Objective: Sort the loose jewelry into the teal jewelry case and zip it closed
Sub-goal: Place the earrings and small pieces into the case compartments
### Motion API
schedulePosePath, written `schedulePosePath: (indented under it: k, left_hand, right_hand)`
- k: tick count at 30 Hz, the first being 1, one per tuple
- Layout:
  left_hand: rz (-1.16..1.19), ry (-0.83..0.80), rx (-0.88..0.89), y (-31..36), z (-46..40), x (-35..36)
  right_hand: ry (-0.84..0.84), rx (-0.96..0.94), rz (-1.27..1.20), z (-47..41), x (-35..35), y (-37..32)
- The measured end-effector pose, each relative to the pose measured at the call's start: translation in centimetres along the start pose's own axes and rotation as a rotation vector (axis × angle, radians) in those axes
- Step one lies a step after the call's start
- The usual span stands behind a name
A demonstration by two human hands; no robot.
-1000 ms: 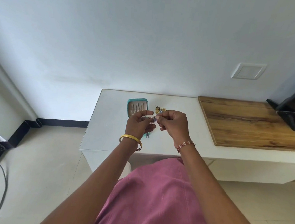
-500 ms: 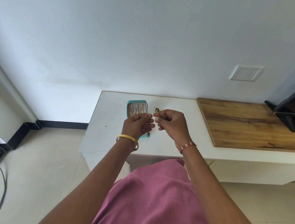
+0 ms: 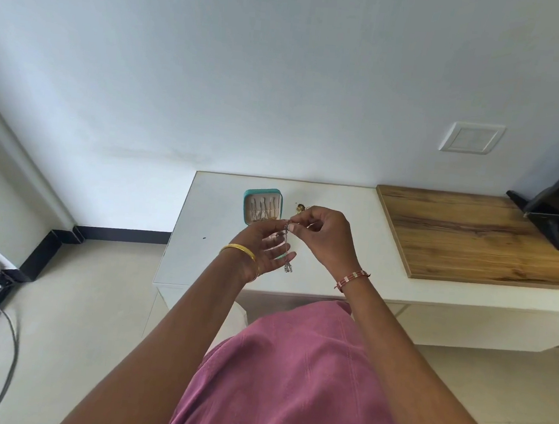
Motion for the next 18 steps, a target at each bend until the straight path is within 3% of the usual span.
schedulePosePath:
  k: [6,18]
  left_hand:
    - [-0.195,0.067,0.038,1.1,-0.6,-0.4]
    - [-0.191,0.050,0.132,1.9,-1.8,0.9]
  right_hand:
    - [0.028,0.020,-0.041,-0.2,-0.2,0.3]
    - [0.004,0.062,-0.131,-1.2,-0.3,0.9]
Point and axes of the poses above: each hand's wrist, its own z-axis away from the middle knuckle, its own x-axis out of the palm, y = z × x, the point moved 8 cm from there along -z, towards the middle knuckle, and after that the axes turned 6 degrees about -x, right-handed, at the moved point
